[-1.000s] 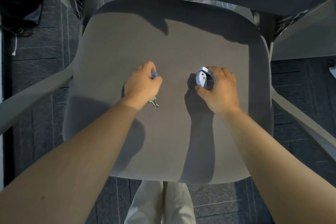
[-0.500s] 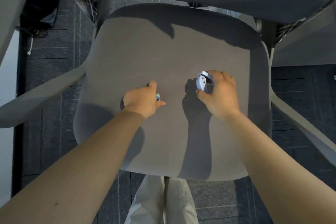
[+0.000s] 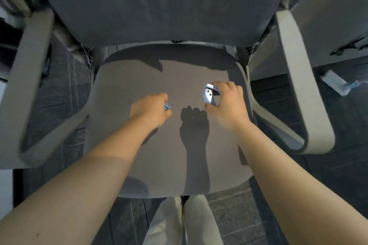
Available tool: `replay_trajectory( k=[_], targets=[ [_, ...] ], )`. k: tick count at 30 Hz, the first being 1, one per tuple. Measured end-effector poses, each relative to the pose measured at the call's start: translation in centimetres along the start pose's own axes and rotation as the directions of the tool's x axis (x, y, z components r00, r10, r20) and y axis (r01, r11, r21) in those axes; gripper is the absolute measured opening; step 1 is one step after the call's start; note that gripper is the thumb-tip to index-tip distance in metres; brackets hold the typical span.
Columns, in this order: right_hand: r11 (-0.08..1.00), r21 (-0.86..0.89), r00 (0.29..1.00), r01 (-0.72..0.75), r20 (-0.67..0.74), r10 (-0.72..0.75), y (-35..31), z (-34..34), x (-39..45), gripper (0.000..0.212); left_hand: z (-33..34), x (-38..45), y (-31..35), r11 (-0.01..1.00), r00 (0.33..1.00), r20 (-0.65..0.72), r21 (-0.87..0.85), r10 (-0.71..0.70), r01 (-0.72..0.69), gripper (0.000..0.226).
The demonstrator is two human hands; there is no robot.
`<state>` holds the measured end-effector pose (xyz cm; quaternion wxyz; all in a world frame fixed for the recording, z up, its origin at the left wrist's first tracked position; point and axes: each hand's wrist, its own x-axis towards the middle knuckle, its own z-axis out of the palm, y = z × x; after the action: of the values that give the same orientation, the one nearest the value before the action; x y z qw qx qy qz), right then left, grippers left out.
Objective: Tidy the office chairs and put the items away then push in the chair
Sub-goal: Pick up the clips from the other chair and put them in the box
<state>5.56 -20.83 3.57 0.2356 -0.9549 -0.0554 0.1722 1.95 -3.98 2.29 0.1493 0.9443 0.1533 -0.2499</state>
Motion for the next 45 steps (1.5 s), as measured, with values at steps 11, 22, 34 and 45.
replay_trajectory(
  k=[11, 22, 34, 45],
  targets=[
    [0.995, 0.097, 0.947, -0.032, -0.315, 0.062, 1.5, -16.1, -8.6, 0.046, -12.5, -8.0, 13.9, 0.902, 0.885, -0.18, 0.136, 0.429, -0.409, 0.018],
    [0.933, 0.257, 0.782, -0.252, -0.514, 0.353, 14.7, -26.2, -28.2, 0.022, -8.2, -23.5, 32.0, 0.606, 0.597, -0.125, 0.27, 0.793, -0.748, 0.022],
    [0.686, 0.501, 0.46, -0.528, -0.51, 0.727, 29.1, -29.5, -53.2, 0.05, 4.3, -41.9, 47.7, 0.306, 0.319, 0.06, 0.157, 0.946, -0.939, 0.02],
    [0.501, 0.559, 0.075, -0.66, -0.615, 0.785, 41.3, -31.9, -61.7, 0.034, 12.7, -48.9, 61.5, 0.07, 0.089, 0.19, 0.106, 0.978, -0.992, 0.017]
  ],
)
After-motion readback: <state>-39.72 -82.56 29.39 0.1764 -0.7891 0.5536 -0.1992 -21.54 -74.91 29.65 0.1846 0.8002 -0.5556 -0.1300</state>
